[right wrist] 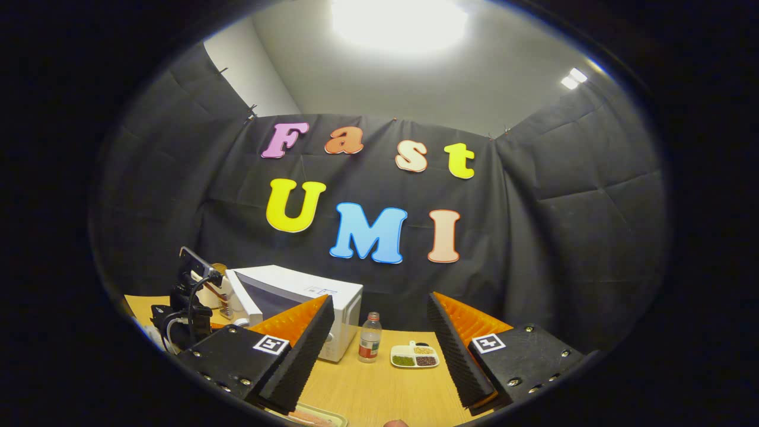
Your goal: Open the microwave oven with the left hand, put the food in, and close the microwave oven.
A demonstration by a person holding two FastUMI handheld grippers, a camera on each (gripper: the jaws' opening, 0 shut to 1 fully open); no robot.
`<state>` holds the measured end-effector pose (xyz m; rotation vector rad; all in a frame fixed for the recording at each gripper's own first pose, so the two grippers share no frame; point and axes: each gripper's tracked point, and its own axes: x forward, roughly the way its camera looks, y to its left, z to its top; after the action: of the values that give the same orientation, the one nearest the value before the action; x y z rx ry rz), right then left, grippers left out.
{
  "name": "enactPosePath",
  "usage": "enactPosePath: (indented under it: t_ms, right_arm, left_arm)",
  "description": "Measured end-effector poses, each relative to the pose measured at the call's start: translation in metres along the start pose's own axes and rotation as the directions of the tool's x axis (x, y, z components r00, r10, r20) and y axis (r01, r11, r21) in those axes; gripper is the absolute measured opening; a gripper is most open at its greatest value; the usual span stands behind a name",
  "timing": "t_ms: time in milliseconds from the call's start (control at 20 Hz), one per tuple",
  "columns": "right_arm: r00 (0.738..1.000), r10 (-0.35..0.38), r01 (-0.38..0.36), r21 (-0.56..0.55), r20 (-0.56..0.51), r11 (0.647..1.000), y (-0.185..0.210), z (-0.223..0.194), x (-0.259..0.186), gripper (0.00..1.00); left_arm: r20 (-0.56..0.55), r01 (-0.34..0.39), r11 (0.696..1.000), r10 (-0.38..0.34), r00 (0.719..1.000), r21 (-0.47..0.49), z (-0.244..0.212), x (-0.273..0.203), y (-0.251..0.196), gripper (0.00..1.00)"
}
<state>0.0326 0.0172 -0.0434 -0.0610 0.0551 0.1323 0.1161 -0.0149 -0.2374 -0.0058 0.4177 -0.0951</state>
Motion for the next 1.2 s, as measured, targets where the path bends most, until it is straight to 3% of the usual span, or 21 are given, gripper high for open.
enactPosePath:
  t_ms: [250, 350, 550, 700, 750, 900, 1200]
  right_arm:
    - [0.989, 0.148, -0.148, 0.016, 0.008, 0.989, 0.049, 0.0, 0.01, 0.96]
    - [0.98, 0.2, -0.2, 0.02, 0.007, 0.98, 0.067, -0.002, 0.014, 0.96]
    - [0.958, 0.286, -0.286, 0.037, 0.006, 0.958, 0.103, -0.003, 0.022, 0.96]
    - [0.94, 0.341, -0.341, 0.033, 0.011, 0.939, 0.13, -0.001, 0.027, 0.96]
    - [0.934, 0.357, -0.357, 0.028, 0.01, 0.934, 0.137, -0.001, 0.029, 0.96]
    - [0.916, 0.401, -0.401, 0.02, 0.004, 0.916, 0.162, -0.002, 0.034, 0.96]
    - [0.903, 0.429, -0.429, -0.003, 0.006, 0.903, 0.188, 0.0, 0.038, 0.96]
  left_arm:
    - [-0.075, -0.115, 0.991, 0.109, 0.991, -0.071, -0.038, -0.043, 0.057, 0.37]
    - [-0.079, -0.17, 0.981, 0.163, 0.984, -0.09, -0.044, -0.059, 0.083, 0.31]
    - [-0.092, -0.267, 0.956, 0.257, 0.962, -0.119, -0.051, -0.084, 0.13, 0.34]
    - [-0.09, -0.3, 0.942, 0.289, 0.953, -0.148, -0.056, -0.098, 0.158, 0.35]
    - [-0.089, -0.297, 0.941, 0.286, 0.954, -0.159, -0.057, -0.1, 0.167, 0.39]
    - [-0.083, -0.27, 0.947, 0.259, 0.962, -0.174, -0.064, -0.102, 0.184, 0.97]
    - [-0.084, -0.226, 0.957, 0.214, 0.973, -0.182, -0.07, -0.116, 0.227, 0.98]
